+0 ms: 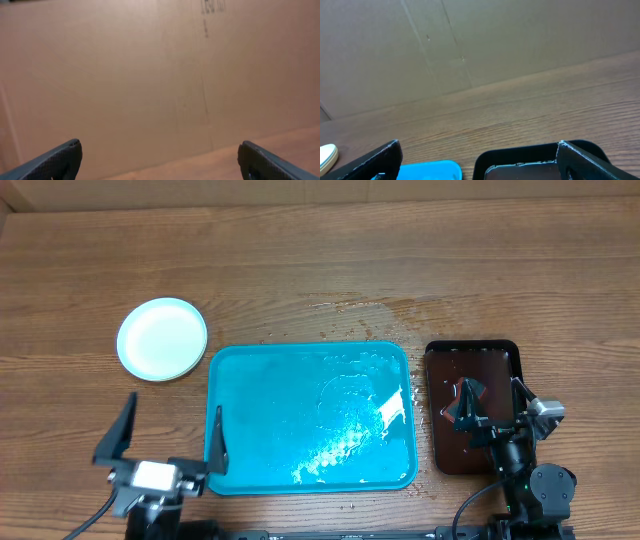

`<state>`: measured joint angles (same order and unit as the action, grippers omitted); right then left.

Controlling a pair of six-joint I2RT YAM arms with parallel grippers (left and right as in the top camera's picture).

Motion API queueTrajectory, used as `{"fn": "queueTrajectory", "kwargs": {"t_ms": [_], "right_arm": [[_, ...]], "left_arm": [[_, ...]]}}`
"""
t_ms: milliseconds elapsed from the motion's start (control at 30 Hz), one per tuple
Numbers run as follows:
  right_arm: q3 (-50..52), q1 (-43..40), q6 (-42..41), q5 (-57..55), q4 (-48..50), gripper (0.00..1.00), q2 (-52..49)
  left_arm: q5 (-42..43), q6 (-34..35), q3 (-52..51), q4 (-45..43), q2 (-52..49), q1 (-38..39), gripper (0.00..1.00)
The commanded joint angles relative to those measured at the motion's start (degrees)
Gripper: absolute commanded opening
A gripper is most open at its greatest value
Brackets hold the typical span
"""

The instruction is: Clean dirty plates on tray and stack at the side

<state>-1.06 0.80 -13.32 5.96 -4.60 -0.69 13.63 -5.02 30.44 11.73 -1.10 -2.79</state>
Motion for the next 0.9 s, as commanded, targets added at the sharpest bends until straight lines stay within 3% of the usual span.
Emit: {"fn": "queueTrajectory", "kwargs": {"t_ms": [0,567,867], "right_arm": [[0.6,0.2,-0.2,-0.4,0.2,1.0,0.5],[0.6,0.2,-0.2,-0.4,0.2,1.0,0.5],[0.6,0.2,-0.2,-0.4,0.2,1.0,0.5]], "left_arm": [[3.0,1.2,-6.7,-5.2,0.9,-0.6,0.99],[3.0,6.8,-28.2,-31.6,0.9,-0.6,1.0],[2.8,7.8,-30.2,-31.9,0.9,-0.6,1.0]]}}
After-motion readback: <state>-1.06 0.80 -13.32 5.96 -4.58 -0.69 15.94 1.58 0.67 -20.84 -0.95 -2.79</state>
